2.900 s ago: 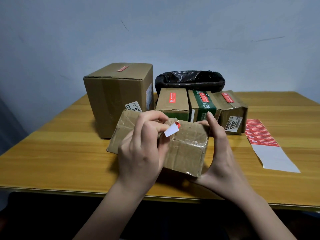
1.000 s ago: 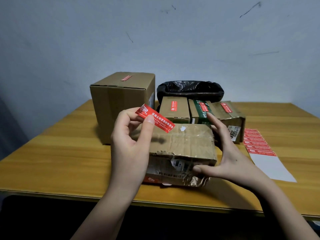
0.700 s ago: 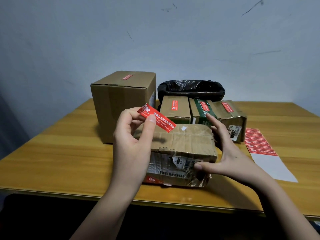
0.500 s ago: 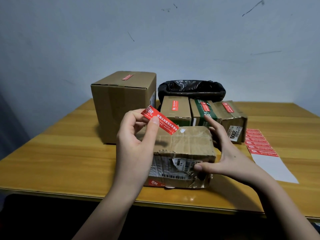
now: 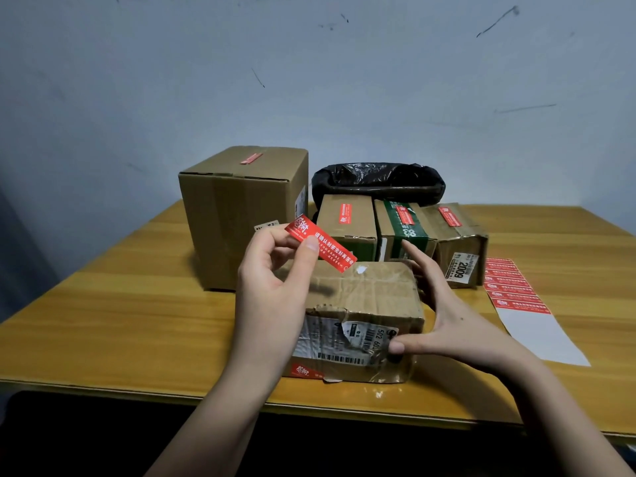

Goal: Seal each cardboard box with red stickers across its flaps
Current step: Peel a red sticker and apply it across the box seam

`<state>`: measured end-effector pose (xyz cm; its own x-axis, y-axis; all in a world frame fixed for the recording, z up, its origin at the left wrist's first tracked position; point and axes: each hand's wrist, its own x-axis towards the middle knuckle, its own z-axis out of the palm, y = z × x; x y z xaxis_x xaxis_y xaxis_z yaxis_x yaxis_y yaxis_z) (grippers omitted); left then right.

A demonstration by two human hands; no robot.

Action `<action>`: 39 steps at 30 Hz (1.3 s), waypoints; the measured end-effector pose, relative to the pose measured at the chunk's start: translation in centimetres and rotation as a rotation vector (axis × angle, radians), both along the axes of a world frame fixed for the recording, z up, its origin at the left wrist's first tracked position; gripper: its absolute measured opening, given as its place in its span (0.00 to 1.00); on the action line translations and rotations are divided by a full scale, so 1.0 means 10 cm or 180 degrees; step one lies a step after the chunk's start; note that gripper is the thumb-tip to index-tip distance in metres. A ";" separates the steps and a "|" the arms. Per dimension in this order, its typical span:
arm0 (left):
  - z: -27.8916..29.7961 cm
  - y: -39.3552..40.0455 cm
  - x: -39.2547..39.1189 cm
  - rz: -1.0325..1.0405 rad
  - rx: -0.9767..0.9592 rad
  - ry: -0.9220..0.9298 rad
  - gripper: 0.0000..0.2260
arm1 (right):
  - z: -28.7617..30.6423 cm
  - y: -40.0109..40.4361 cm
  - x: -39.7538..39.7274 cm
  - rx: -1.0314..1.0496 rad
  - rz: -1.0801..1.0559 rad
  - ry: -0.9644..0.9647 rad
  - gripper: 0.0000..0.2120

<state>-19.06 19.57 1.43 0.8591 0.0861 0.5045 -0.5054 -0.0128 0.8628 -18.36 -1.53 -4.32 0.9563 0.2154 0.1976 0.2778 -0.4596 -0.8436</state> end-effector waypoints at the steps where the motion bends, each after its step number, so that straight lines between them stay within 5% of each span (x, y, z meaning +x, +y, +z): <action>1: 0.00 0.00 0.00 -0.0008 -0.0007 -0.0014 0.04 | 0.01 -0.01 -0.01 0.0017 -0.0013 -0.0005 0.61; 3: 0.00 -0.01 -0.01 -0.0011 -0.0001 -0.0048 0.03 | 0.04 0.01 -0.04 0.0152 -0.0188 -0.0286 0.57; 7: -0.05 -0.03 0.04 0.0096 0.0056 -0.0202 0.03 | 0.27 0.25 -0.13 0.0603 -0.0946 -0.1519 0.22; 9: -0.08 -0.03 0.07 0.0182 0.0091 -0.0330 0.02 | 0.38 0.43 -0.14 0.0598 -0.1003 -0.1683 0.12; 15: -0.12 -0.03 0.07 0.0232 0.0020 -0.0524 0.02 | 0.42 0.70 -0.09 0.0969 -0.0890 -0.1047 0.11; 20: -0.11 -0.03 0.08 0.0186 -0.0159 -0.0354 0.01 | 0.45 0.70 -0.09 0.1242 -0.0825 -0.0846 0.03; 25: -0.12 0.01 0.12 -0.0019 -0.0290 -0.0117 0.07 | 0.53 0.66 -0.10 0.1129 -0.0749 -0.0822 0.06; 34: -0.21 0.14 0.23 0.0341 0.0479 -0.0436 0.09 | 0.57 0.65 -0.05 0.0124 -0.1048 -0.1388 0.11; 39: -0.25 0.17 0.27 0.1225 0.1421 -0.1087 0.13 | 0.51 0.70 -0.01 -0.0475 -0.1296 -0.1828 0.10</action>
<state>-16.33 21.30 -1.09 0.5951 0.0741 0.8002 -0.6367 -0.5641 0.5257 -18.43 5.52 0.80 0.7204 -0.0724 0.6898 0.4408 -0.7201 -0.5359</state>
